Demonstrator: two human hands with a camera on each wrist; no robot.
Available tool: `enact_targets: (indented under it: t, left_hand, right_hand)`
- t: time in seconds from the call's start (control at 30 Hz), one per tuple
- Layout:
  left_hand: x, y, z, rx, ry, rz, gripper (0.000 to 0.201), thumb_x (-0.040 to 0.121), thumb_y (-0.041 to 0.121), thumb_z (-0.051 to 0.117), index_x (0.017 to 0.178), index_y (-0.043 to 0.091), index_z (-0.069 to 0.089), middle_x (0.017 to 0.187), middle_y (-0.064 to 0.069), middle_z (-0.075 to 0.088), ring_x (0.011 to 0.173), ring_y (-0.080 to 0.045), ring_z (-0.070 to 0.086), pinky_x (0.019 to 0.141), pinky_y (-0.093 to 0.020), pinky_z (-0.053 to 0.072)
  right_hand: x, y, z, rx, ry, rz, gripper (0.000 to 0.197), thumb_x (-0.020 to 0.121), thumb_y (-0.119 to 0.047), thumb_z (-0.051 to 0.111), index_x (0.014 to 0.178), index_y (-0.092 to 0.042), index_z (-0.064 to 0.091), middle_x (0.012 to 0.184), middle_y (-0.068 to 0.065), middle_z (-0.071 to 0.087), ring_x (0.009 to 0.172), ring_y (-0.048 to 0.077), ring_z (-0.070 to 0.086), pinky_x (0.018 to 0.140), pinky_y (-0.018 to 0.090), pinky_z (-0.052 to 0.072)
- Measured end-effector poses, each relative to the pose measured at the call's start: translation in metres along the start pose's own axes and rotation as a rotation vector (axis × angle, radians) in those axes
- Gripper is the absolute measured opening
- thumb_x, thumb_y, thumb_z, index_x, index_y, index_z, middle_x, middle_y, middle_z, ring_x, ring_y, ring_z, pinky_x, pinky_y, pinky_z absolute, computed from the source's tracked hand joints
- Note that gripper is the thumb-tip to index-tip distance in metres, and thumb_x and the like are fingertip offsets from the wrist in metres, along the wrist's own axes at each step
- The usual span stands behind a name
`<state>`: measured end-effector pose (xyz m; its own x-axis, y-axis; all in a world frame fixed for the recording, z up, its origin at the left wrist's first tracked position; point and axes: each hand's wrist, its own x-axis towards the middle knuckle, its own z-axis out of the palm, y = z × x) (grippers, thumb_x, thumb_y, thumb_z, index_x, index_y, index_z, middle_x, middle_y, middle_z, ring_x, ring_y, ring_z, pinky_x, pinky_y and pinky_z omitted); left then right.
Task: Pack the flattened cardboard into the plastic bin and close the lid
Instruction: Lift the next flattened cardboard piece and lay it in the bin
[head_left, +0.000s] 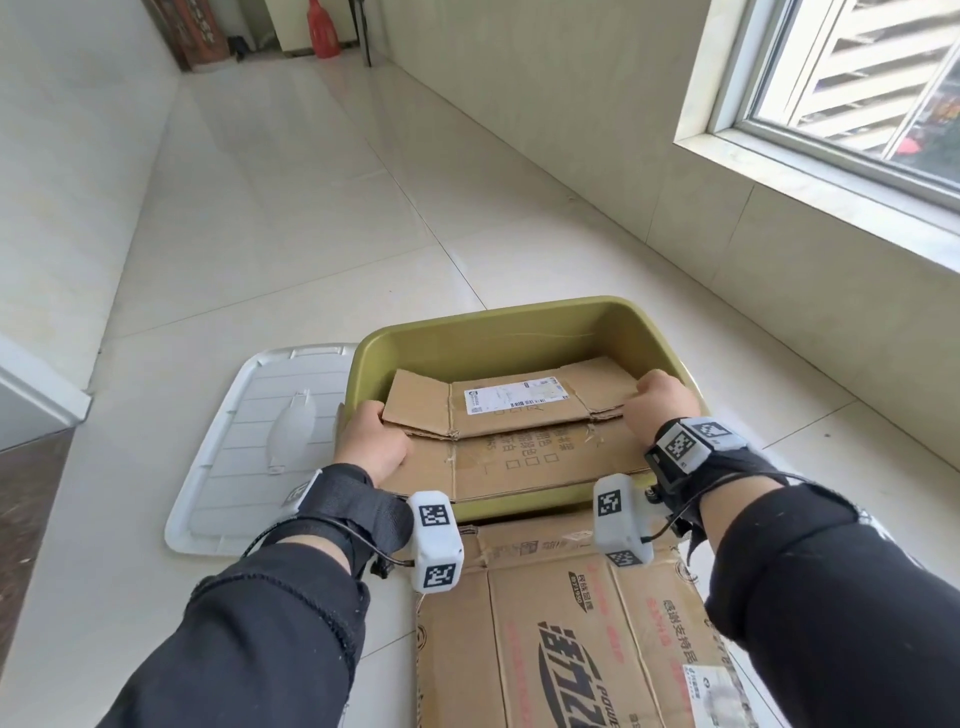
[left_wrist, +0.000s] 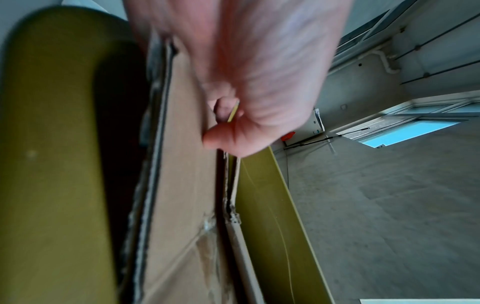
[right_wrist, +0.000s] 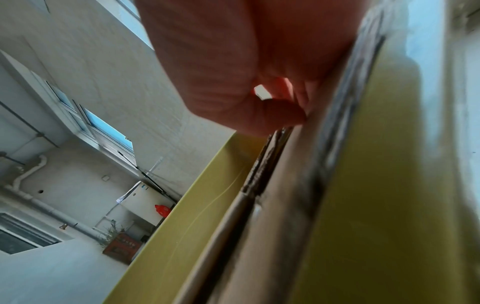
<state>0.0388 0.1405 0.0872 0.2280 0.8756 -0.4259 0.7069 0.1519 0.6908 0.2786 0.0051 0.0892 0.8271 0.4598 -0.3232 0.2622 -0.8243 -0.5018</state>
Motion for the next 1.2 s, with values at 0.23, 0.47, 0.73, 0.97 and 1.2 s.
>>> enact_targets:
  t: [0.23,0.47,0.73,0.97,1.2]
  left_hand:
    - [0.004,-0.008,0.010,0.071,0.024,0.095,0.074,0.082,-0.012,0.048,0.148,0.017,0.031,0.150,-0.006,0.040,0.117,-0.027,0.050,0.090,-0.030,0.043]
    - [0.004,-0.011,0.010,0.016,0.049,0.092,0.067,0.081,-0.012,0.050,0.142,0.013,0.041,0.149,-0.006,0.043,0.136,-0.025,0.041,0.112,-0.039,0.035]
    - [-0.020,-0.021,0.000,-0.127,0.230,0.153,0.043,0.082,-0.008,0.050,0.121,0.009,0.058,0.119,-0.008,0.065,0.111,-0.027,0.060,0.103,-0.044,0.046]
    - [-0.050,-0.036,-0.008,-0.226,0.397,0.104,0.033,0.081,0.000,0.050,0.108,0.012,0.062,0.110,-0.008,0.067,0.104,-0.030,0.065,0.094,-0.044,0.053]
    - [-0.070,-0.054,-0.009,-0.250,0.435,0.005,0.032,0.075,0.004,0.048,0.104,0.009,0.062,0.109,-0.014,0.069,0.102,-0.033,0.066,0.091,-0.043,0.054]
  right_hand:
    - [0.003,0.005,0.013,0.004,-0.028,-0.034,0.049,0.082,0.000,0.043,0.127,-0.015,0.051,0.132,0.014,0.047,0.114,0.033,0.052,0.093,0.038,0.046]
    - [-0.002,0.006,0.007,0.028,-0.034,-0.034,0.043,0.081,-0.001,0.048,0.122,-0.014,0.055,0.126,0.013,0.054,0.110,0.031,0.054,0.089,0.036,0.047]
    - [-0.036,0.029,-0.006,0.144,0.116,-0.114,0.037,0.079,0.002,0.044,0.106,-0.013,0.064,0.108,0.010,0.063,0.100,0.028,0.057,0.081,0.032,0.047]
    - [-0.071,0.053,-0.016,0.286,0.234,-0.073,0.038,0.077,0.002,0.042,0.100,-0.014,0.067,0.108,0.009,0.066,0.095,0.025,0.058,0.080,0.030,0.047]
    - [-0.088,0.092,-0.021,0.294,0.233,0.033,0.038,0.076,0.000,0.042,0.101,-0.012,0.067,0.107,0.011,0.067,0.098,0.029,0.059,0.080,0.030,0.047]
